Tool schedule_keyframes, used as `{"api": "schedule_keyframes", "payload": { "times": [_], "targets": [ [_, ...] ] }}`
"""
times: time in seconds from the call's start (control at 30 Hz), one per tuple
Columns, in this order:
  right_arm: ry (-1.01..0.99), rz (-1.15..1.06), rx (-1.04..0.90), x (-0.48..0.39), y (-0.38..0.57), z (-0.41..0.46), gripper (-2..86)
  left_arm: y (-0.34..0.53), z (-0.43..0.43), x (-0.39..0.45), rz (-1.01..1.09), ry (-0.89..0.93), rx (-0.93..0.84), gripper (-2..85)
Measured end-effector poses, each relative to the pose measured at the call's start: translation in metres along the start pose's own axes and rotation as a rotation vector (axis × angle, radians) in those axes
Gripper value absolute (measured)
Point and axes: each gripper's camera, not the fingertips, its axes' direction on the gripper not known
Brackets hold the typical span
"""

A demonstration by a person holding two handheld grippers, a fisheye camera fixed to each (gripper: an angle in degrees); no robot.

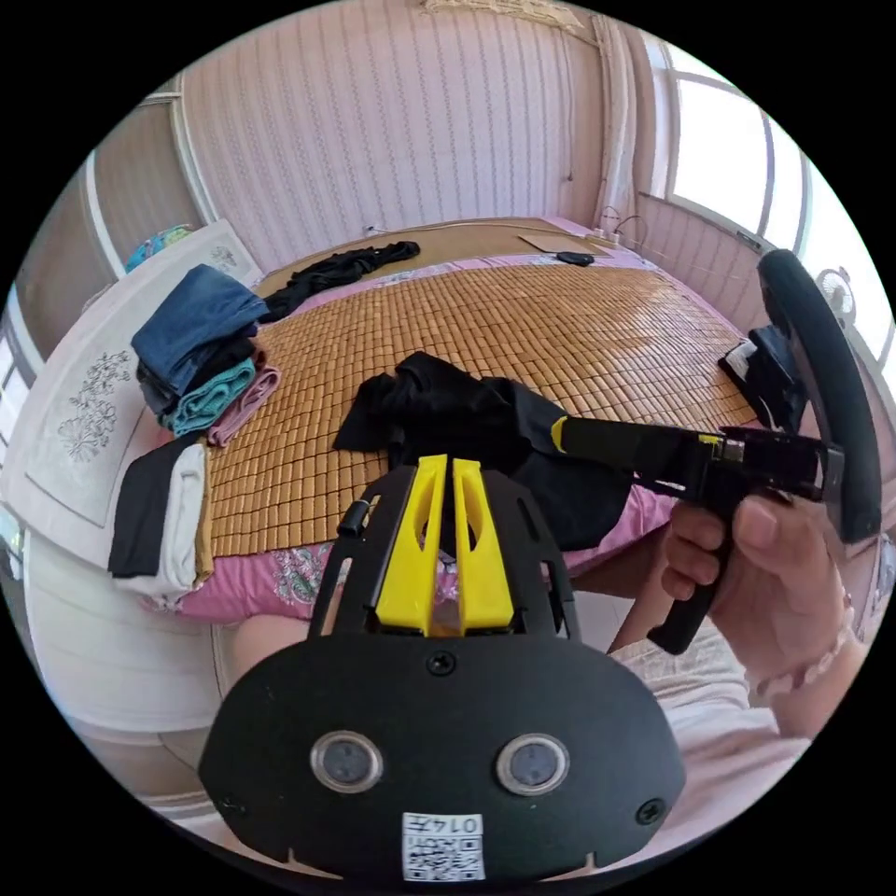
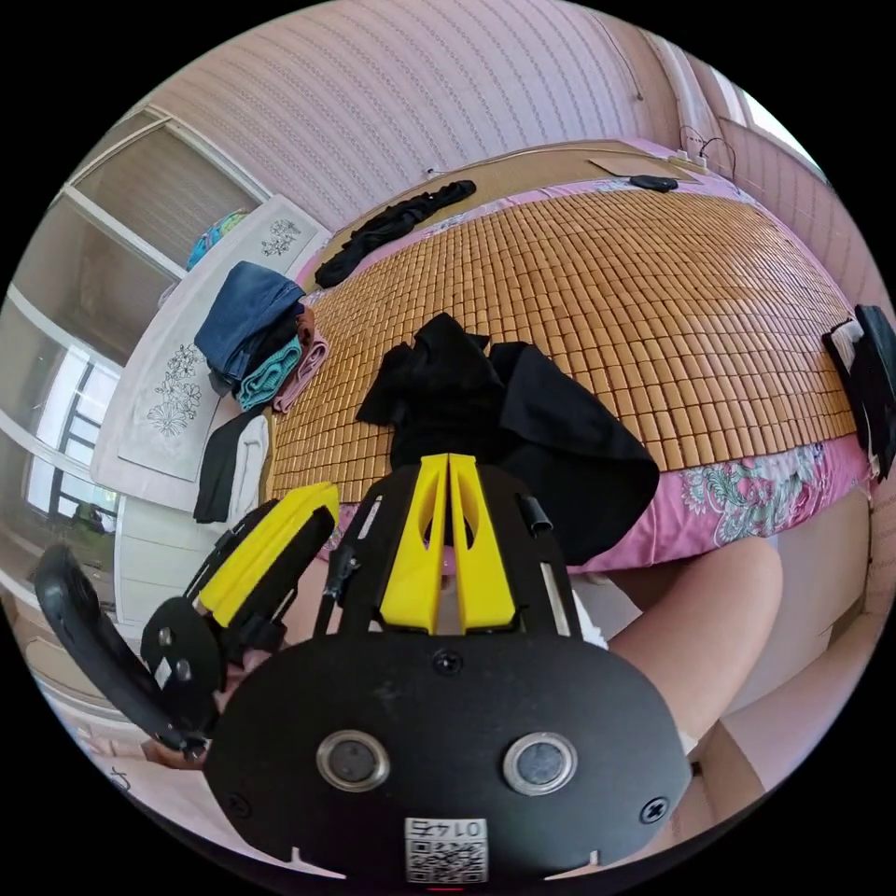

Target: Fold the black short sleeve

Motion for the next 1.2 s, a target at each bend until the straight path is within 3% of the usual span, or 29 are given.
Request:
{"api": "schedule_keyframes", "payload": {
  "times": [0.13, 0.27, 0.4, 0.53, 0.7, 0.87, 1.2],
  "targets": [
    [0.025, -0.102, -0.009, -0.050, 0.006, -0.033, -0.9, 0.002, 0.005, 0.057, -0.034, -0.250, -0.163, -0.7],
    [0.006, -0.164, 0.057, -0.070, 0.015, -0.073, -0.9, 0.015, 0.011, 0.084, -0.042, -0.112, -0.195, -0.8],
    [-0.070, -0.176, 0.055, -0.078, 0.018, -0.099, -0.9, 0.017, 0.012, 0.105, -0.012, -0.096, -0.176, -0.9],
    [-0.106, -0.249, 0.075, -0.094, 0.028, -0.126, -0.9, 0.024, 0.025, 0.133, 0.099, 0.120, -0.211, -0.9],
    [-0.100, -0.270, 0.084, -0.099, 0.032, -0.147, -0.9, 0.030, 0.042, 0.154, 0.111, 0.136, -0.205, -0.9],
    [-0.080, -0.275, 0.012, -0.088, 0.034, -0.150, -0.9, 0.041, 0.063, 0.182, 0.097, -0.034, -0.192, -0.9],
    [-0.108, -0.277, -0.098, -0.073, 0.016, -0.139, -0.9, 0.043, 0.126, 0.218, 0.143, -0.001, -0.266, -0.8]
  ]
}}
